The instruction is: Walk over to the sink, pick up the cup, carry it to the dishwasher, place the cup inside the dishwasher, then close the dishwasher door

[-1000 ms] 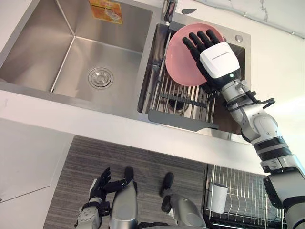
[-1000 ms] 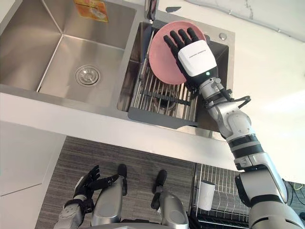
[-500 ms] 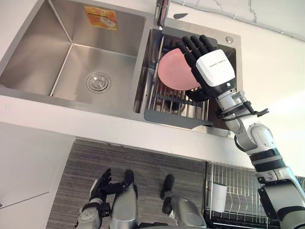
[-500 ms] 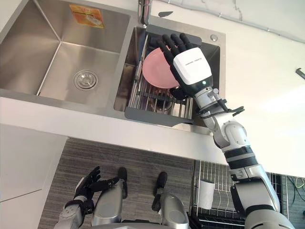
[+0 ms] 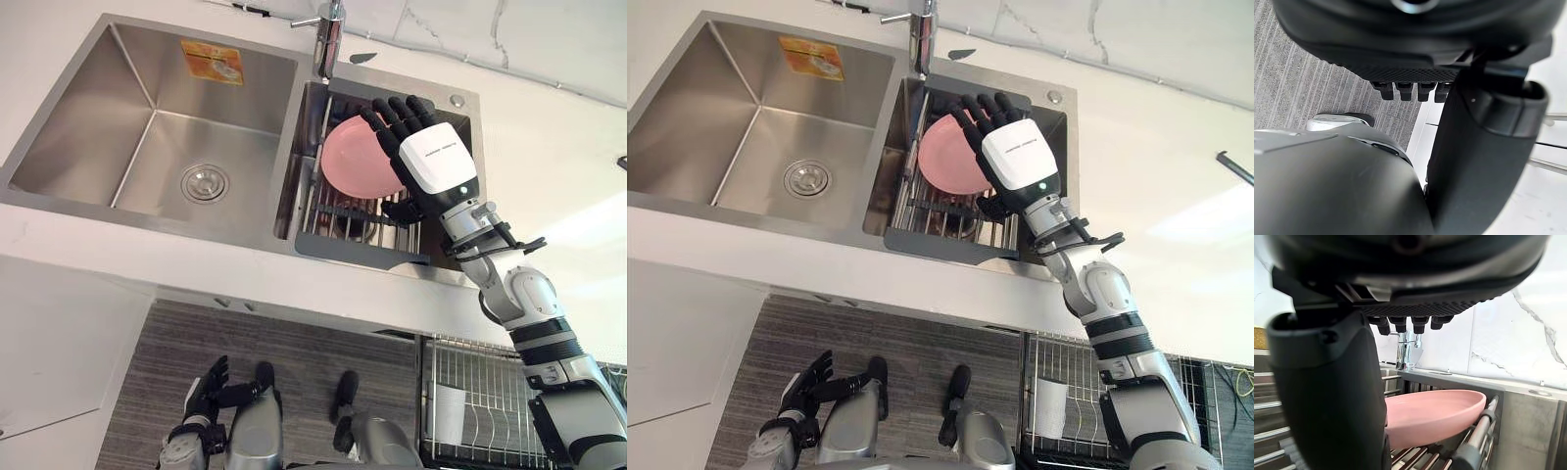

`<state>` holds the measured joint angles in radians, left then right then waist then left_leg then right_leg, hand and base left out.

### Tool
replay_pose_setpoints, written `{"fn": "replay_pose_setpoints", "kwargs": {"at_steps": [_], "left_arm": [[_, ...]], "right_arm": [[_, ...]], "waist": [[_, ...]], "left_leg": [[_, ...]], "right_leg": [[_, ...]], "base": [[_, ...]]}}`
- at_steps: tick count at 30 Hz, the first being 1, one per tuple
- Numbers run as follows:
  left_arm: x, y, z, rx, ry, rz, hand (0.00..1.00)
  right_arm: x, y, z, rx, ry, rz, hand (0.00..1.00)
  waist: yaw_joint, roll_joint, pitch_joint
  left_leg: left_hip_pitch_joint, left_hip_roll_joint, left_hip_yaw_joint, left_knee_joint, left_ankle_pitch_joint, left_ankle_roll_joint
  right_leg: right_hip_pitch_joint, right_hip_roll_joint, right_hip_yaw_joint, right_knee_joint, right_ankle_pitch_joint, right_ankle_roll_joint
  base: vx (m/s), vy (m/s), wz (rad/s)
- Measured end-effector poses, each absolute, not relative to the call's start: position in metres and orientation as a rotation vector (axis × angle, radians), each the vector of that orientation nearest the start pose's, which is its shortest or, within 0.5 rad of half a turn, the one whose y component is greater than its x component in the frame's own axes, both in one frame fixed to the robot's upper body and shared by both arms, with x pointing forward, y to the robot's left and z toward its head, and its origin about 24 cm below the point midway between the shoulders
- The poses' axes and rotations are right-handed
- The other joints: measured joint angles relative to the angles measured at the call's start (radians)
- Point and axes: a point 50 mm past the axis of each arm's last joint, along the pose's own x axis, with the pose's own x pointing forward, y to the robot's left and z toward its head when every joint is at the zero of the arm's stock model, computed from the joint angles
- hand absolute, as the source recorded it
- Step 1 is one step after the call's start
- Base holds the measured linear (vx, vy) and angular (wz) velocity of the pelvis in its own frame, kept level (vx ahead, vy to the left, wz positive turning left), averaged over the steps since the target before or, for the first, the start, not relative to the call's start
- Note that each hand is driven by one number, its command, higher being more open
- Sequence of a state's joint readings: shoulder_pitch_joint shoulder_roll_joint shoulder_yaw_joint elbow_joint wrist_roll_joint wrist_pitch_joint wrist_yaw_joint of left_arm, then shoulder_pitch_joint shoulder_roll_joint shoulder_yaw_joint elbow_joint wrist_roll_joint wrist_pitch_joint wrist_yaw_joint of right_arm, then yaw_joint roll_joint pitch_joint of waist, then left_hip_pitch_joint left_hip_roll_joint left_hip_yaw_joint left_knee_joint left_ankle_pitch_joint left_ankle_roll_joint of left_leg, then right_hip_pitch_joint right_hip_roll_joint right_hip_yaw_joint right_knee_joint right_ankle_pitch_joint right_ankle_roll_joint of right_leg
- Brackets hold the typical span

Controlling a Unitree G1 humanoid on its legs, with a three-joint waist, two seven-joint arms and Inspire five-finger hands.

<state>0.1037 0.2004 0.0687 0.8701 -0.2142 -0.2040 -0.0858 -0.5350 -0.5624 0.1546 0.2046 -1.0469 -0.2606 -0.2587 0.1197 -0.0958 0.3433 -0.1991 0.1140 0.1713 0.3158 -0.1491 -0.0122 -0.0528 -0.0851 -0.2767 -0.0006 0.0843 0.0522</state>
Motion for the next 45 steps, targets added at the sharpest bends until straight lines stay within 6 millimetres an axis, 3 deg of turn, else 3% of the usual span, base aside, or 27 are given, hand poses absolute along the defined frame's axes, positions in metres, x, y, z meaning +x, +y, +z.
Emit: {"fn": "replay_pose_setpoints", "kwargs": {"at_steps": [16,30,45], "left_arm": [[0.137,0.238,-0.123,-0.039,0.737,0.192,1.00],[0.140,0.241,-0.120,-0.031,0.719,0.194,1.00],[0.153,0.239,-0.113,-0.044,0.667,0.193,1.00]], "right_arm": [[0.338,-0.189,0.161,-1.610,-0.615,-0.050,1.00],[0.357,-0.194,0.188,-1.635,-0.613,-0.153,1.00],[0.361,-0.196,0.214,-1.692,-0.669,-0.189,1.00]], "waist": [[0.007,-0.015,-0.007],[0.009,-0.034,0.004],[0.007,-0.013,0.066]], "left_leg": [[-0.011,0.001,-0.012,0.004,0.000,0.000],[-0.042,0.002,-0.020,0.015,0.000,0.000],[-0.069,0.010,-0.027,0.041,-0.004,0.000]], "right_leg": [[-0.003,-0.001,-0.010,0.000,0.000,0.000],[-0.025,0.001,-0.016,0.001,0.000,0.000],[-0.038,0.006,-0.023,0.004,-0.001,-0.002]], "base": [[0.00,0.000,0.01],[0.00,0.000,0.01],[-0.02,-0.001,0.00]]}}
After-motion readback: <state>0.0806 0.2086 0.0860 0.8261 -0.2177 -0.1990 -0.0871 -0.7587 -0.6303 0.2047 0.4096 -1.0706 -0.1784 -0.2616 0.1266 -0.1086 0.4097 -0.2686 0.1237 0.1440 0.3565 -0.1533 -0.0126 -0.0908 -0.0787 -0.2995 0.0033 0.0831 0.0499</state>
